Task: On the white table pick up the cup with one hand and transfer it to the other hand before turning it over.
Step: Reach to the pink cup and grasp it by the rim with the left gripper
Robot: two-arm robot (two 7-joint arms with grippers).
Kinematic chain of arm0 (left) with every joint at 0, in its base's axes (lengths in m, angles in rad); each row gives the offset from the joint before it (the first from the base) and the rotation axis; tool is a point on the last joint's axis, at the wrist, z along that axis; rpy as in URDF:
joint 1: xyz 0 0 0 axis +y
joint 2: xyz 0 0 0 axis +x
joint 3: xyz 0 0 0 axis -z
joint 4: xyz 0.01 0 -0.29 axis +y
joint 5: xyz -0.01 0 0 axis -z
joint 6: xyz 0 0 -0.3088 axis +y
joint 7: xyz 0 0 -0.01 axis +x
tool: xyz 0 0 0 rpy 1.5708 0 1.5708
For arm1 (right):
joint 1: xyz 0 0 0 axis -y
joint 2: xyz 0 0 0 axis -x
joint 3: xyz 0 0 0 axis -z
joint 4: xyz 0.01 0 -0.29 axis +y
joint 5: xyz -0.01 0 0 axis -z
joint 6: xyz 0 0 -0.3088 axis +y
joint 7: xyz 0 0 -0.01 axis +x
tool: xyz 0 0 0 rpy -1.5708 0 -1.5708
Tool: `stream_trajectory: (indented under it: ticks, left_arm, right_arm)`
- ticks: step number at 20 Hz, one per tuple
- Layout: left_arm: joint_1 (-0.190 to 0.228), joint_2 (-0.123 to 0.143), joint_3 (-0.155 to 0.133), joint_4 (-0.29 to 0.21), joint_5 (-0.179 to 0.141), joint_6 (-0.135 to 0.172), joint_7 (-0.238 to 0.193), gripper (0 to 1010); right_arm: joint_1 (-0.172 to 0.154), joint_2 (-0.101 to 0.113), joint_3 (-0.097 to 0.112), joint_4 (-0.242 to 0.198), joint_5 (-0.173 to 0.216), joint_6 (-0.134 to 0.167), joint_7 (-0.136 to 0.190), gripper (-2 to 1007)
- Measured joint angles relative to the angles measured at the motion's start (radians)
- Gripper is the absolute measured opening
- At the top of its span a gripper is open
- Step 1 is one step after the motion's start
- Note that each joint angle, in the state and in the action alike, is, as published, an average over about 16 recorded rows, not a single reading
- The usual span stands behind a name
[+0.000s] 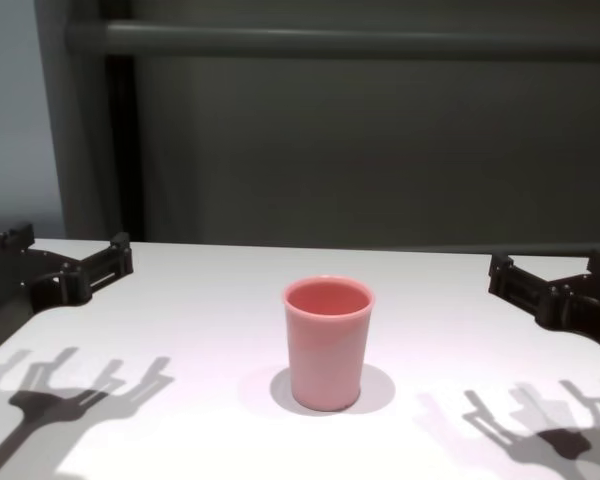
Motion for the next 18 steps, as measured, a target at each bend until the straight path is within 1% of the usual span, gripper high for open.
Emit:
stream_trajectory:
  ticks: [5, 10, 14, 18]
  left_arm:
    - [0.002, 0.003, -0.006, -0.006, 0.008, 0.0, -0.015, 1001]
    - [0.004, 0.018, -0.014, -0.023, 0.027, 0.007, -0.044, 1001]
    - [0.004, 0.043, -0.02, -0.047, 0.049, 0.02, -0.075, 1001]
    - [0.002, 0.081, -0.023, -0.08, 0.085, 0.039, -0.106, 1001]
  right_arm:
    - [0.0, 0.0, 0.0, 0.0, 0.0, 0.0, 0.0, 1002]
    - [0.0, 0.0, 0.0, 0.0, 0.0, 0.0, 0.0, 1002]
    - [0.0, 0.0, 0.0, 0.0, 0.0, 0.0, 0.0, 1002]
    - [0.0, 0.0, 0.0, 0.0, 0.0, 0.0, 0.0, 1002]
